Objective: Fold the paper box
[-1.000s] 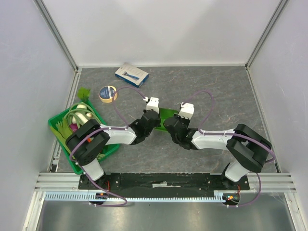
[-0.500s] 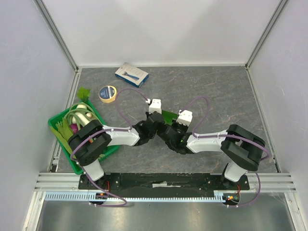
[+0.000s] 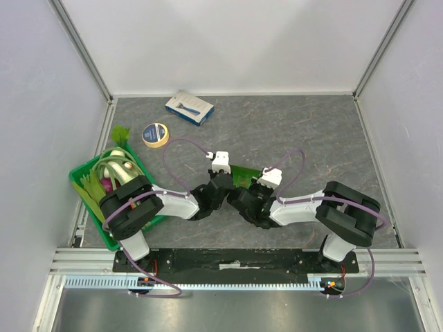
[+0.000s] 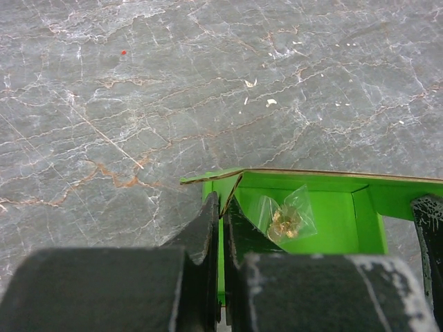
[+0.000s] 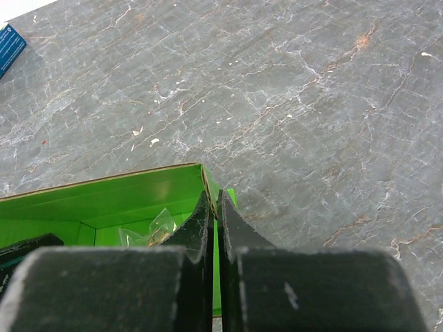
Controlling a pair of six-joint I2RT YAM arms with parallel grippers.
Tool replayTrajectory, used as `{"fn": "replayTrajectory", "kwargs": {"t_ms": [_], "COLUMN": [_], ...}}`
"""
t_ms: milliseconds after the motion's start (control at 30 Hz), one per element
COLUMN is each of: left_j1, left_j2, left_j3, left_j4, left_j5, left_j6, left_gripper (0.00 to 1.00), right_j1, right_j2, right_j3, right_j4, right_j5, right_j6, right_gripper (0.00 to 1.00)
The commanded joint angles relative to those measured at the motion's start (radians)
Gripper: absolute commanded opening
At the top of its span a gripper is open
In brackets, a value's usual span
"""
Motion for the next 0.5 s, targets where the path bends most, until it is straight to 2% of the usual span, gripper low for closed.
{"fn": "replayTrajectory", "kwargs": {"t_ms": [0,233,467], "left_j1": [-0.010,-0.025,-0.065], "left_j2": [0.037,0.079,0.109], "left_j3": [-0.063,-0.087,-0.107], "left_j4": [0.016,0.063,0.095], "left_j5": [-0.072,-0.082,-0.154], "left_j6": [-0.033,-0.044,-0.049], "left_gripper": [0.02,0.02,0.02], "right_j1": [0.000,0.022,0.042], "right_j2": [0.028,0.072,0.075], "right_j3": [-0.068,-0.088,-0.111], "right_j4": [-0.072,-0.077,-0.114], "right_j5": [0.044,0.058,0.055], "right_j6": [0.091,0.149,0.221], "right_gripper": [0.00,0.00,0.00]}}
